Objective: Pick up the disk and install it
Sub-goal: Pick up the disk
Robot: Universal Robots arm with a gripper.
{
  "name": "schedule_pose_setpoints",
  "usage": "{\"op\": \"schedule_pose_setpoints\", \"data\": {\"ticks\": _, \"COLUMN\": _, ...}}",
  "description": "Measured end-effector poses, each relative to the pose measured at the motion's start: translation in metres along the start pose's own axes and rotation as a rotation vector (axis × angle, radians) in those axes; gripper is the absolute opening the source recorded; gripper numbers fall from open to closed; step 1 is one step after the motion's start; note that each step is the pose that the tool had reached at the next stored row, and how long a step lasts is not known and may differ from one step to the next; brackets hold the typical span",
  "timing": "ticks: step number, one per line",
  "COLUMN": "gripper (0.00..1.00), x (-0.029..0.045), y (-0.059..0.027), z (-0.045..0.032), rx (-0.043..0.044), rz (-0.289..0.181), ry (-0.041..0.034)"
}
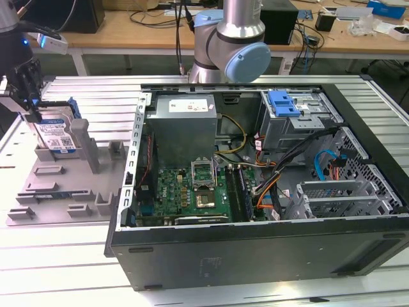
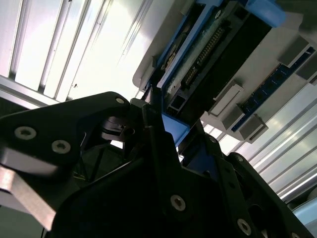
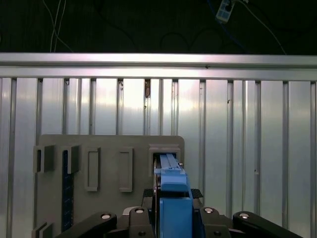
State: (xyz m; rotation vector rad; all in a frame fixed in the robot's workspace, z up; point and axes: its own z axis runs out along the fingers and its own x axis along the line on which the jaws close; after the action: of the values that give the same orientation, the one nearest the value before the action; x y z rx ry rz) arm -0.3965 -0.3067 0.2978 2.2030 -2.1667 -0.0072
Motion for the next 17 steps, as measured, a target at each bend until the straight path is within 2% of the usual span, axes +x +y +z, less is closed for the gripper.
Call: {"op": "schedule_pose_setpoints", "data": {"ticks": 17, "gripper": 0.36, "x": 0.0009, "y": 0.0001, "z": -0.0024, "rx": -0.0006, "rz": 0.016, "ry": -0.0006}}
